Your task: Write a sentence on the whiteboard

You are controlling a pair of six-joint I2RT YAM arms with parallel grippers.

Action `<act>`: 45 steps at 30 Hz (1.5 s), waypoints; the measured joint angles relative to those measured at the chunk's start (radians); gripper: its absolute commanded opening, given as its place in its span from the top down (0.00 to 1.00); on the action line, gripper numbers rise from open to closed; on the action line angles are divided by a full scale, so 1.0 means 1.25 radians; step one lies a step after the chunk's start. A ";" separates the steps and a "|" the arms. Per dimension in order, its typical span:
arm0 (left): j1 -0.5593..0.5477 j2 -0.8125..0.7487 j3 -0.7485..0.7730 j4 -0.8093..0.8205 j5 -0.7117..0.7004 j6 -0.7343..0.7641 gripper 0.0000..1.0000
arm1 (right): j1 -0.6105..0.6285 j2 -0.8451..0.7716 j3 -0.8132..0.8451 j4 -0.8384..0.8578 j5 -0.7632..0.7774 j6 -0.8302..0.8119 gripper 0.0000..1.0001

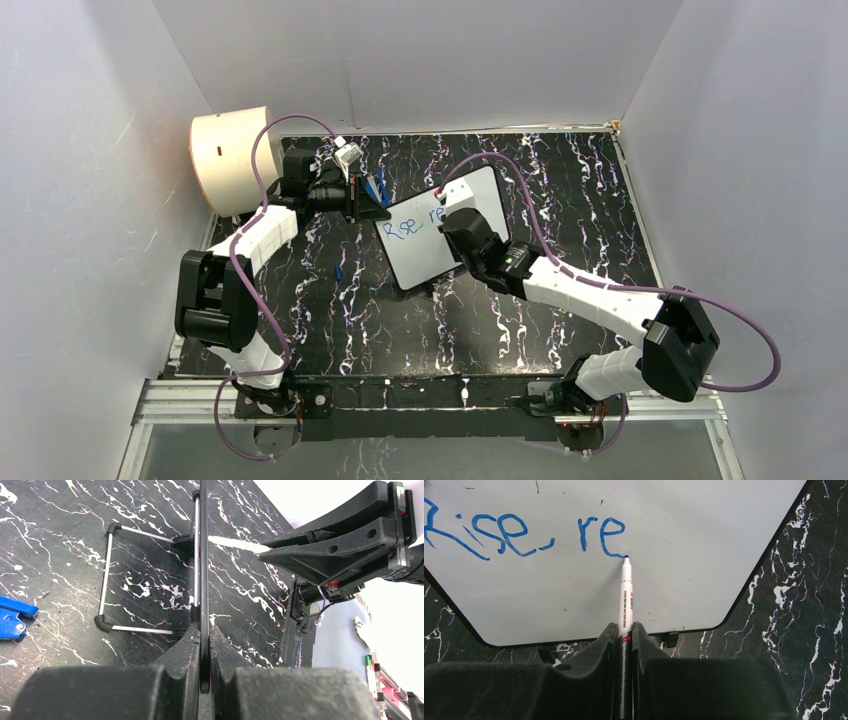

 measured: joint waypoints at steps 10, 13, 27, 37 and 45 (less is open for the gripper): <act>0.000 0.000 0.000 0.000 0.001 0.000 1.00 | -0.001 -0.046 -0.020 0.028 0.018 -0.005 1.00; 0.000 0.000 0.000 0.000 0.002 0.000 1.00 | -0.004 -0.046 -0.020 0.029 0.020 -0.012 1.00; 0.000 0.000 0.003 -0.009 0.002 0.000 1.00 | -0.018 -0.045 -0.020 0.030 0.001 -0.035 1.00; 0.000 0.000 0.004 -0.011 0.002 0.000 1.00 | -0.027 -0.045 -0.020 0.036 -0.006 -0.041 1.00; 0.000 0.000 0.004 -0.012 0.002 0.000 1.00 | -0.029 -0.043 -0.020 0.045 -0.012 -0.041 1.00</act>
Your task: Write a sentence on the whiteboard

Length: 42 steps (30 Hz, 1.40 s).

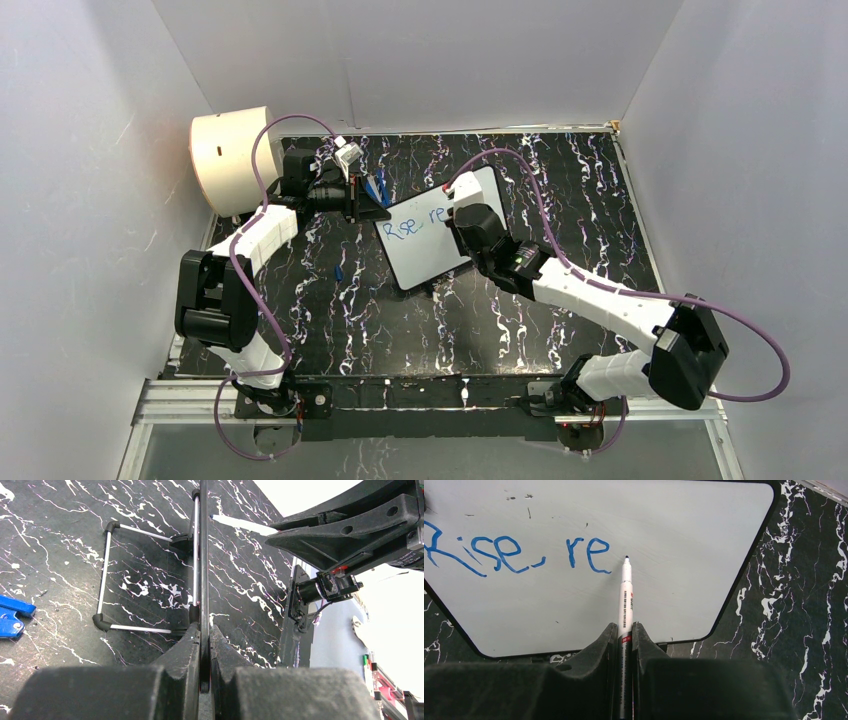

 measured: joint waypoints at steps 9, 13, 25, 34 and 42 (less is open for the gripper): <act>0.000 0.000 0.000 0.000 0.000 0.000 1.00 | -0.006 0.009 0.000 0.014 -0.005 -0.002 1.00; 0.000 0.000 0.000 0.000 0.000 0.000 1.00 | -0.008 0.011 0.000 0.021 -0.005 -0.005 1.00; -0.001 0.000 0.002 -0.003 0.000 0.000 1.00 | -0.009 0.022 0.000 0.030 -0.007 -0.017 1.00; -0.001 0.001 0.003 -0.004 0.000 0.001 1.00 | -0.010 0.025 0.000 0.034 -0.007 -0.021 1.00; -0.001 0.001 0.003 -0.006 0.000 0.001 1.00 | -0.013 0.025 0.000 0.039 -0.008 -0.021 1.00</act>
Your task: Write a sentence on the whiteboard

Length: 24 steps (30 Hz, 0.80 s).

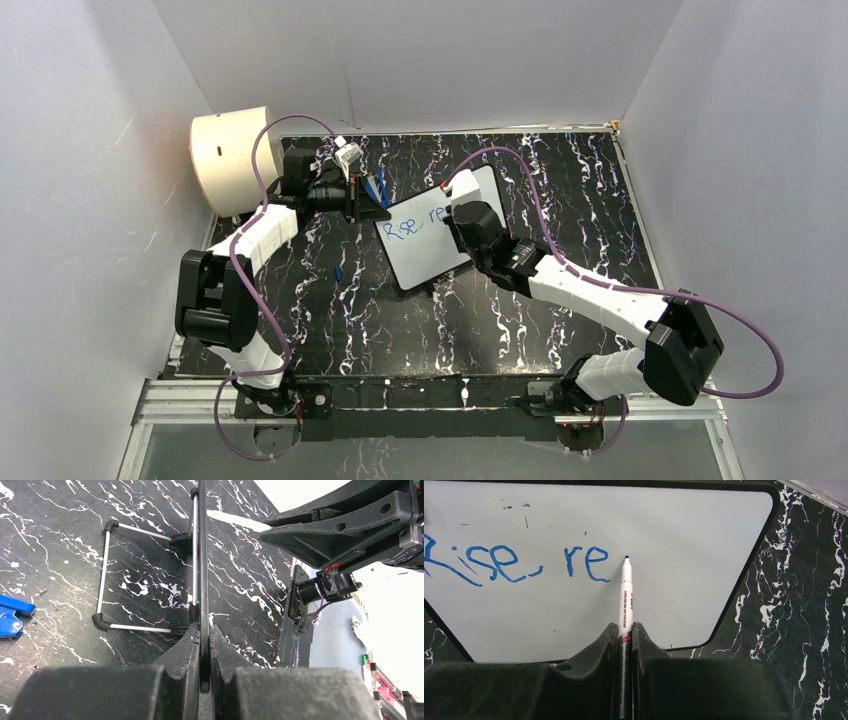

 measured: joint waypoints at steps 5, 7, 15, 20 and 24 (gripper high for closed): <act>0.000 0.000 0.001 -0.003 0.000 0.000 1.00 | -0.001 0.000 0.004 0.002 -0.002 0.000 1.00; 0.000 0.000 0.001 -0.003 0.000 0.001 1.00 | -0.001 0.000 0.004 0.003 -0.002 -0.001 1.00; 0.000 0.000 0.002 -0.004 0.000 0.003 1.00 | -0.002 0.000 0.005 0.003 -0.010 -0.005 1.00; 0.000 0.000 0.003 -0.008 -0.001 0.003 1.00 | -0.002 0.000 0.005 0.003 -0.021 -0.014 1.00; 0.000 0.000 0.003 -0.009 -0.001 0.004 1.00 | -0.002 0.000 0.005 0.003 -0.025 -0.020 1.00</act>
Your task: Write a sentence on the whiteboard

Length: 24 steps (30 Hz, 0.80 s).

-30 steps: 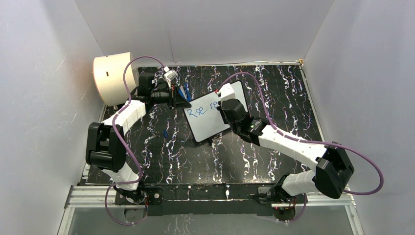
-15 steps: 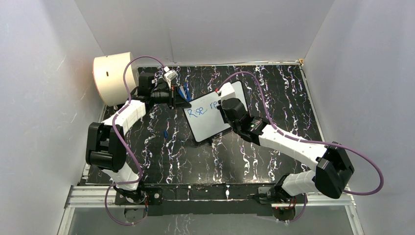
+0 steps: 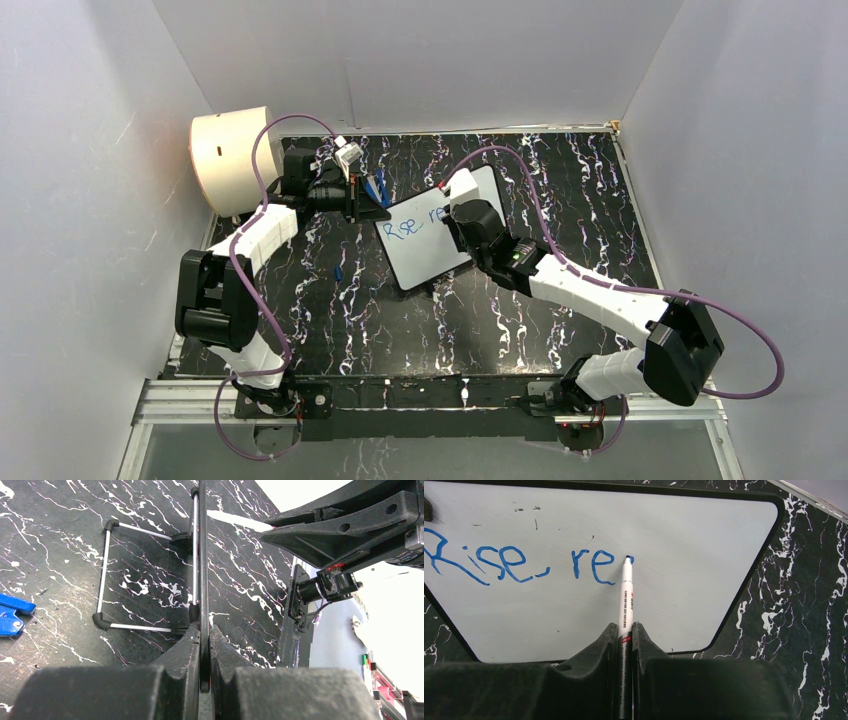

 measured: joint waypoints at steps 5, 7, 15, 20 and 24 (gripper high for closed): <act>0.000 0.000 0.000 0.000 0.000 0.001 1.00 | 0.000 0.000 0.008 -0.005 -0.017 0.000 1.00; 0.000 0.000 0.000 0.000 0.000 0.001 1.00 | 0.000 0.000 0.010 -0.006 -0.024 0.000 1.00; -0.001 0.000 0.002 -0.002 0.000 0.001 1.00 | 0.000 0.000 0.011 -0.041 -0.040 0.002 1.00; -0.001 0.000 0.002 -0.003 0.000 0.001 1.00 | 0.000 0.000 0.011 -0.065 -0.042 0.007 1.00; -0.001 0.000 0.002 -0.003 0.001 0.002 1.00 | 0.000 0.000 0.011 -0.080 -0.043 0.011 1.00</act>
